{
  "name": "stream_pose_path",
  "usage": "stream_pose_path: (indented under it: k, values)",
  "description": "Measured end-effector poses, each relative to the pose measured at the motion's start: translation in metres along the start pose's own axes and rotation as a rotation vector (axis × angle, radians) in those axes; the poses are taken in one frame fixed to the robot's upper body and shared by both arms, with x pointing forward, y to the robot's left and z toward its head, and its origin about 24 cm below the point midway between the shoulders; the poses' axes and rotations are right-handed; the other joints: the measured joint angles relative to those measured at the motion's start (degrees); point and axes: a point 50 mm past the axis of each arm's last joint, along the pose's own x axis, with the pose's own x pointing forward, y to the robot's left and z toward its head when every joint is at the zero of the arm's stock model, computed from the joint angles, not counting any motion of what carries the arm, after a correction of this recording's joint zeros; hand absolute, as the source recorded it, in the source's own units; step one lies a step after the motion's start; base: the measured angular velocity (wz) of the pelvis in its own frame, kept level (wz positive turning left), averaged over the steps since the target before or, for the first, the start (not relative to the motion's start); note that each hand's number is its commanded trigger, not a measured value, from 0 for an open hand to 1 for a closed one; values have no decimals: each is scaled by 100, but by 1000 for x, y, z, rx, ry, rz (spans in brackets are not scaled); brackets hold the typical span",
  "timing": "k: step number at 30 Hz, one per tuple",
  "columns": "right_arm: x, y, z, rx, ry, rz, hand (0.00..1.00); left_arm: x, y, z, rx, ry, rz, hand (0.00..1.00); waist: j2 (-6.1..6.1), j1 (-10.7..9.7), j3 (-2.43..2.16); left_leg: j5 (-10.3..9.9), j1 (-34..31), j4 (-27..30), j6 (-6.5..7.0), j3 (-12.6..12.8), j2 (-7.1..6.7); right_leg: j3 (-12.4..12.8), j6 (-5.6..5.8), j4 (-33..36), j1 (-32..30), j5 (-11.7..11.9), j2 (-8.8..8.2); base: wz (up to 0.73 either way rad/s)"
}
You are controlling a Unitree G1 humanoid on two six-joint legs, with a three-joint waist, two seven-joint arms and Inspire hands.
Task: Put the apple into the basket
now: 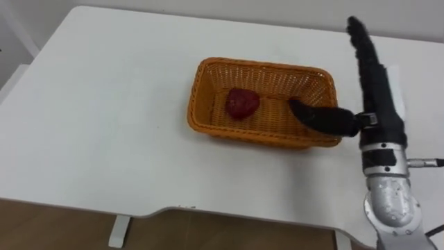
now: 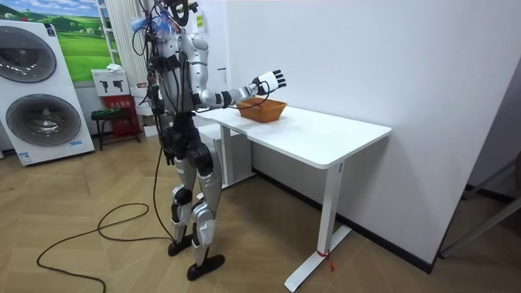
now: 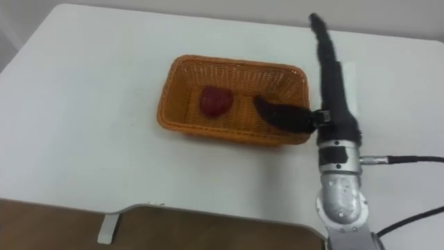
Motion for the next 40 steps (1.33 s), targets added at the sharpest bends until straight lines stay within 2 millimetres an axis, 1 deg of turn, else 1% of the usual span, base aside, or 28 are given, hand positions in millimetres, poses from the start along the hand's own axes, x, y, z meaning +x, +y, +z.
stream_pose_path:
  k: [2, 3, 4, 5, 6, 7, 9, 11, 13, 14, 15, 17, 18, 20, 21, 23, 24, 26, 27, 29, 31, 33, 34, 35, 37, 38, 39, 40]
  values:
    - [8, -27, 0, 9, -9, -205, 0, -2, 3, -10, -6, 22, 27, 0, -4, -121, 1, 0, 23, 1, 0, -10, 2, -19, 0, -1, 29, 0, 1, 0]
    - [9, -33, 0, 17, -10, -261, 0, -3, 4, -12, -6, 28, 35, 0, -2, -142, 2, 0, 32, 2, 0, -9, 2, -21, 0, -1, 35, 0, 1, 0]
    - [12, -48, 0, 25, -12, -364, 0, -4, 6, -16, -6, 38, 45, 0, -7, -234, 5, 0, 42, 2, 0, -11, 2, -20, 0, 0, 47, 0, 0, 0]
    - [13, -64, 0, 30, -16, -468, 0, -5, 8, -19, -6, 45, 53, 0, -11, -270, 6, 0, 45, 9, 0, -9, 4, -19, 0, 2, 53, 0, 0, 0]
    - [13, -72, 0, 31, -19, -523, 0, -5, 10, -19, -13, 47, 60, 0, -14, -278, 8, 0, 44, 14, 0, -2, 7, -13, 0, 1, 52, 0, 2, 0]
    - [11, -88, -2, 33, -22, -638, 0, -5, 13, -20, -22, 51, 81, 0, -17, -298, 11, 0, 39, 15, -1, 0, 7, -8, 0, 2, 52, 0, 3, -3]
    - [5, -110, -9, 64, 17, -829, 0, -5, 15, -22, -30, 60, 112, 0, -13, -418, 8, -2, 29, 12, -1, -4, 6, -10, 0, 8, 56, -1, 2, 0]
    - [-1, -123, -16, 77, 57, -949, 0, -5, 16, -23, -29, 72, 119, 0, 5, -494, 6, -3, 17, 11, -1, -5, 3, -6, 0, 9, 44, 0, 2, 0]
    - [-7, -134, -23, 76, 95, -1051, 0, -6, 16, -24, -28, 80, 120, 0, 28, -564, -10, -2, 19, 6, 0, -3, -1, 7, 0, 20, 38, -1, 2, -2]
    - [-12, -142, -31, 82, 140, -1121, 0, -5, 16, -24, -31, 80, 124, 0, 33, -591, -32, -2, 22, 3, 0, 1, 0, 20, 0, 19, 31, -1, 4, -4]
    - [-19, -152, -41, 100, 197, -1198, 0, -5, 17, -20, -37, 73, 134, 0, 31, -639, -42, -2, 11, 5, 0, 2, 0, 21, 0, 28, 12, -1, 3, 0]
    - [-28, -160, -51, 160, 276, -1298, 0, -5, 18, -16, -43, 59, 141, 0, 42, -653, -47, 0, -57, 29, 1, 0, 1, 20, 0, 69, -65, -1, 2, 0]
    - [-31, -162, -56, 180, 307, -1325, 0, -4, 18, -14, -45, 56, 144, 0, 53, -707, -50, 1, -79, 40, 2, -1, 2, 20, 0, 95, -91, -1, 0, 0]
    - [-46, -166, -83, 227, 472, -1405, 0, -3, 20, -8, -51, 41, 151, 0, 61, -787, -55, 2, -107, 57, 5, -2, 1, 25, -1, 94, -98, -1, -2, 2]
    - [-53, -167, -92, 236, 526, -1417, 0, -3, 20, -7, -54, 38, 151, 0, 60, -810, -54, 3, -98, 51, 6, -18, -3, 5, 0, 92, -84, -1, -6, 6]
    - [-92, -163, -132, 243, 798, -1441, 0, -3, 22, -6, -73, 40, 160, 0, 57, -844, -49, 4, -70, 46, 7, -30, -3, 42, -1, 92, -56, -1, -5, 3]
    - [-103, -161, -140, 240, 868, -1444, 0, -3, 22, -6, -78, 44, 161, 0, 67, -845, -48, 4, -68, 46, 7, -30, -3, 44, -1, 92, -54, -1, -6, 0]
    - [-155, -149, -167, 186, 1146, -1432, 0, -3, 22, -7, -74, 53, 158, 0, 84, -812, -31, 4, -67, 47, 7, -25, -4, 44, -1, 92, -50, -3, -7, 0]
    - [-167, -146, -172, 168, 1211, -1420, 0, -3, 22, -8, -78, 55, 155, 0, 96, -812, -35, 4, -66, 47, 7, -24, -5, 46, -1, 94, -49, -4, -8, -4]
    - [-210, -129, -181, 147, 1422, -1372, 0, -3, 21, -8, -86, 62, 139, 0, 141, -756, -34, 4, -47, 53, 7, 23, -4, 77, -9, 107, -52, -34, -8, -8]
    - [-228, -117, -183, 138, 1511, -1309, 0, -3, 21, -8, -80, 63, 124, 0, 150, -722, -27, 4, -52, 56, 6, 22, -5, 133, -5, 118, -70, -55, -4, -2]
    - [-238, -109, -184, 118, 1559, -1227, 0, -4, 21, -11, -81, 70, 109, 0, 140, -723, -26, 4, -27, 48, 7, 21, -11, 146, -1, 103, -52, -58, -4, 0]
    - [-246, -106, -185, 87, 1597, -1167, 0, -4, 20, -12, -81, 74, 104, 0, 120, -707, -22, 4, 2, 46, 8, 15, -14, 175, -1, 98, -19, -57, 0, 0]
    - [-254, -101, -185, 43, 1639, -1087, 0, -4, 21, -14, -80, 79, 104, 0, 123, -660, -5, 4, 41, 33, 8, 22, -14, 215, -2, 94, -16, -57, 10, 0]
    - [-260, -95, -186, -7, 1674, -952, 0, -4, 21, -14, -80, 80, 103, 0, 91, -579, -20, 3, 53, 26, 8, 27, -13, 210, -2, 94, -18, -56, 12, -2]
    - [-263, -93, -186, -35, 1693, -879, 0, -5, 21, -15, -81, 84, 104, 0, 111, -548, -8, 3, 64, 22, 8, 25, -15, 187, -3, 94, -21, -56, 9, 0]
    - [-263, -92, -186, -45, 1698, -841, 0, -5, 21, -15, -80, 87, 103, 0, 105, -539, -12, 3, 64, 23, 8, 23, -16, 182, -3, 94, -20, -56, 7, 3]
    - [-265, -89, -187, -66, 1710, -759, 0, -5, 21, -17, -78, 97, 99, 0, 111, -538, -13, 4, 65, 23, 8, 16, -17, 142, -3, 90, -11, -56, -2, 0]
